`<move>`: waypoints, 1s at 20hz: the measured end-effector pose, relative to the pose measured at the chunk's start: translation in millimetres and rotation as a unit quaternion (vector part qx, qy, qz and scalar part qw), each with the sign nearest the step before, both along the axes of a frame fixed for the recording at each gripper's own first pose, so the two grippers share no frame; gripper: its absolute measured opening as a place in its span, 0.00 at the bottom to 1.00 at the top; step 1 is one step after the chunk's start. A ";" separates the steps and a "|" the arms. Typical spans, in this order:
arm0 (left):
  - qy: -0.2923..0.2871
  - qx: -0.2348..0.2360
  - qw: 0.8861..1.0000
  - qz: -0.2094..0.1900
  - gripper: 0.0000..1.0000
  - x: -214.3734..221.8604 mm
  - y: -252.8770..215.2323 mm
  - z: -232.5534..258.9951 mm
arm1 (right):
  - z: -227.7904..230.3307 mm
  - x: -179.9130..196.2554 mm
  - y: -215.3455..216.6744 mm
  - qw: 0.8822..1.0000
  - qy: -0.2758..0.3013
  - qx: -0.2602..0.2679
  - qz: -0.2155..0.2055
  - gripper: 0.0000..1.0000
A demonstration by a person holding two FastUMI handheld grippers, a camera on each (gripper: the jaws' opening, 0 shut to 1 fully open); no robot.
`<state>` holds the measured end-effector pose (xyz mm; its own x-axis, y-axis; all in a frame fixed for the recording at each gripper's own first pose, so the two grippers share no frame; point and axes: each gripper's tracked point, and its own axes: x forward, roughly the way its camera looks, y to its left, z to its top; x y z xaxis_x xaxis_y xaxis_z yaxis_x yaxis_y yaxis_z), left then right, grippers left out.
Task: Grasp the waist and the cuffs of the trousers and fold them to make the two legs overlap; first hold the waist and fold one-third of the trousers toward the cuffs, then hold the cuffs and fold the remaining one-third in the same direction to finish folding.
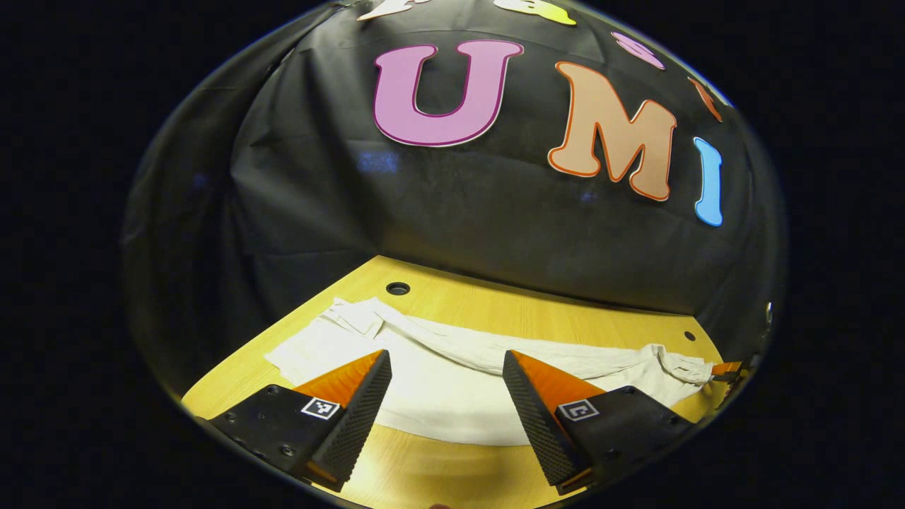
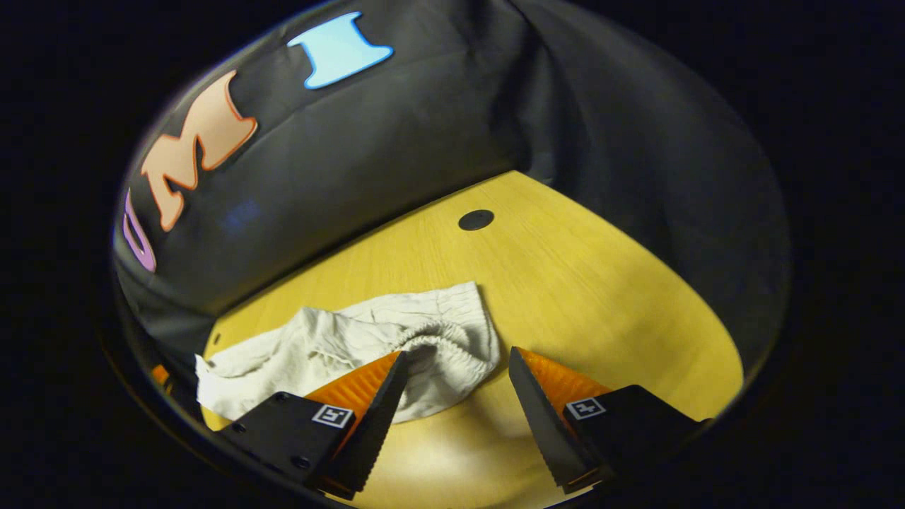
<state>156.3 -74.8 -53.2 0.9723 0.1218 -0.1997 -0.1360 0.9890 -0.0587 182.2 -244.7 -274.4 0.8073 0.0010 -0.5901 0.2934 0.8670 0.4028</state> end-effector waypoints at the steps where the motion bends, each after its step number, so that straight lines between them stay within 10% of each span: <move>1: 0.000 0.000 1.000 -0.001 0.95 -0.5 -1.8 0.3 | -1.5 2.4 2.8 1.000 -0.002 0.022 0.002 0.87; 7: -0.001 0.000 1.000 -0.007 0.95 -6.1 -6.7 2.2 | -11.4 12.9 5.7 0.997 0.000 0.070 -0.023 0.25; 20: 0.001 -0.018 0.999 -0.034 0.96 -17.9 37.3 2.2 | 118.4 3.7 99.2 0.989 -0.146 -0.002 0.037 0.20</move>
<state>138.4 -37.5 -51.1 0.9775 0.0476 -0.2056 -0.0683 0.9932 -0.0946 185.8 -145.5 -156.0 0.9408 0.0649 -0.3327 0.1011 0.8831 0.4582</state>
